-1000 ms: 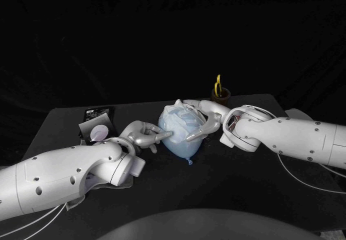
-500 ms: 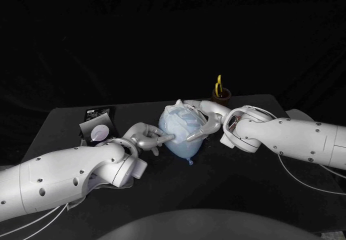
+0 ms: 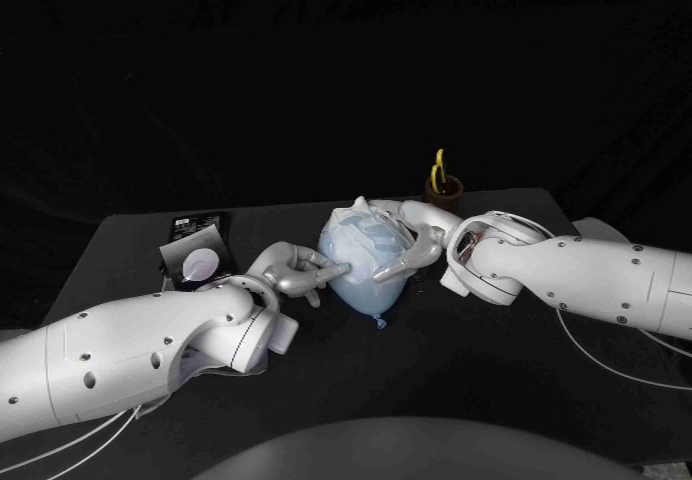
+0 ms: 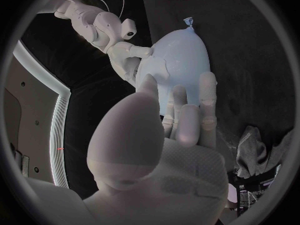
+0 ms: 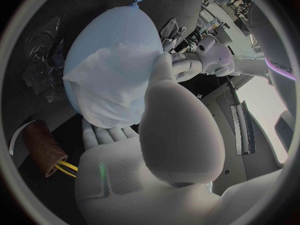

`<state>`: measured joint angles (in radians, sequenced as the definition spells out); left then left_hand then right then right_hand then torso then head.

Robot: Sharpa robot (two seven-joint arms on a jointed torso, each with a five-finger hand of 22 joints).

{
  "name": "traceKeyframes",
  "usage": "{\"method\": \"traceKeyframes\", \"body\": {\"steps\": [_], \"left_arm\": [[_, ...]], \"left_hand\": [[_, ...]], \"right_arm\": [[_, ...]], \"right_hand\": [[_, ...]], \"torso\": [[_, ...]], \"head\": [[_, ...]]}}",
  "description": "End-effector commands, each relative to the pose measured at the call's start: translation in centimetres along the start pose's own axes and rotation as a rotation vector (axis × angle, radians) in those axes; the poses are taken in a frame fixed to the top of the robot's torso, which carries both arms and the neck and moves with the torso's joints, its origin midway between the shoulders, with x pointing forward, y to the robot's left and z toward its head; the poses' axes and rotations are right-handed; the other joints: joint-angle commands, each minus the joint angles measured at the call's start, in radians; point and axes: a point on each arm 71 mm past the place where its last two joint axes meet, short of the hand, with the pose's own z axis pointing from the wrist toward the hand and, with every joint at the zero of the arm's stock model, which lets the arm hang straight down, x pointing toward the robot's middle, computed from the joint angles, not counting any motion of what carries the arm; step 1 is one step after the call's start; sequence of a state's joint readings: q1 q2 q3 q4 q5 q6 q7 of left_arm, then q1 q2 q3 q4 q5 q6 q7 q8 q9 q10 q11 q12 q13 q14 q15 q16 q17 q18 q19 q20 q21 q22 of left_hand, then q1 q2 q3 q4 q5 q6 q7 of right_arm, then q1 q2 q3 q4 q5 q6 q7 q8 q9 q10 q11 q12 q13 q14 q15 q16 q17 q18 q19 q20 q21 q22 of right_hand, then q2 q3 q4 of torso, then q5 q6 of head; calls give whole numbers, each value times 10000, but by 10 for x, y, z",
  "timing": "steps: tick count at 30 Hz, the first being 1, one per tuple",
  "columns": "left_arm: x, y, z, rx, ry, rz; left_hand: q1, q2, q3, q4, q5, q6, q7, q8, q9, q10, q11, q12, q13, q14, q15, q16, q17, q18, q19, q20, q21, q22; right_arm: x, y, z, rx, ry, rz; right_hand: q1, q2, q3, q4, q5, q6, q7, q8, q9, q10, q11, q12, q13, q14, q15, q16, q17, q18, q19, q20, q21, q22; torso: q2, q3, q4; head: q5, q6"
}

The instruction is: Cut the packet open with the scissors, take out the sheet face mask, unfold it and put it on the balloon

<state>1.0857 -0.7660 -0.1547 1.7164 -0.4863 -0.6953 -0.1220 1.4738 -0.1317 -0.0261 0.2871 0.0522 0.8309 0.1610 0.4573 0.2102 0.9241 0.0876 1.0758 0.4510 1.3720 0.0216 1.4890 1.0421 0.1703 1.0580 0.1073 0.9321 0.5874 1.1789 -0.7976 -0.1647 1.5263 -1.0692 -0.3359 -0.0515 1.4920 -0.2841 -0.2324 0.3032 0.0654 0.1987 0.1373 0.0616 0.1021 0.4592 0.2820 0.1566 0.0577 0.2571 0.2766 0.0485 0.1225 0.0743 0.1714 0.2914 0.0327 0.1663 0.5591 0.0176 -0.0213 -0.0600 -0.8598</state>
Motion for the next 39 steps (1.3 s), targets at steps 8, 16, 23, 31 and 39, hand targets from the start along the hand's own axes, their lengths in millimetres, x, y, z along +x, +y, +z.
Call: {"method": "traceKeyframes", "body": {"steps": [8,16,23,31,39], "left_arm": [[5,-7,-1,324,-140,-612],[7,-11,1,468,-285,-895],[5,-13,2,543,-636,-1126],[3,-14,4,525,-959,-1303],[2,-12,5,382,-1034,-1297]], "left_hand": [[-4,27,-150,34,-30,63,3,17,-36,82,-44,79,-4,36,-51,0,23,145,58,16,44,20],[118,184,-190,3,-28,214,-58,72,-49,244,-109,151,2,177,-99,54,266,154,103,-16,89,35],[339,389,-174,-8,-26,417,-143,100,-86,480,-200,179,-16,355,-186,113,554,152,196,-90,172,79],[1071,833,197,-37,-19,877,-318,65,-197,833,-388,70,-71,678,-361,214,1162,75,531,-249,545,526],[2271,945,1566,-220,-8,1841,-627,196,-189,1542,-690,30,583,1060,-643,337,2080,-26,881,-525,1028,1111]], "right_arm": [[13,0,0,36,623,-3],[16,1,1,50,696,13],[18,1,1,62,735,24],[18,0,1,79,745,35],[18,0,0,97,725,38]], "right_hand": [[-1,113,95,-12,-45,143,1639,52,36,122,23,76,25,59,15,0,13,22,76,26,30,-19],[32,189,223,-14,-59,204,1640,77,63,191,13,120,31,141,5,16,31,31,86,27,30,-20],[44,225,272,-15,-68,258,1641,97,87,249,3,151,37,214,-5,33,52,44,157,26,48,30],[48,242,291,-16,-71,284,1642,108,98,275,-1,166,39,249,-10,41,61,50,174,26,54,38],[46,294,338,-17,-78,365,1643,139,133,348,-10,205,44,306,-20,54,71,59,188,26,58,36]], "torso": [[3,-5,4],[-3,-2,-2],[-5,1,-1],[-8,3,2],[-7,0,2]], "head": [[24,-3],[57,-2],[71,-12],[61,-2],[70,-43]]}}
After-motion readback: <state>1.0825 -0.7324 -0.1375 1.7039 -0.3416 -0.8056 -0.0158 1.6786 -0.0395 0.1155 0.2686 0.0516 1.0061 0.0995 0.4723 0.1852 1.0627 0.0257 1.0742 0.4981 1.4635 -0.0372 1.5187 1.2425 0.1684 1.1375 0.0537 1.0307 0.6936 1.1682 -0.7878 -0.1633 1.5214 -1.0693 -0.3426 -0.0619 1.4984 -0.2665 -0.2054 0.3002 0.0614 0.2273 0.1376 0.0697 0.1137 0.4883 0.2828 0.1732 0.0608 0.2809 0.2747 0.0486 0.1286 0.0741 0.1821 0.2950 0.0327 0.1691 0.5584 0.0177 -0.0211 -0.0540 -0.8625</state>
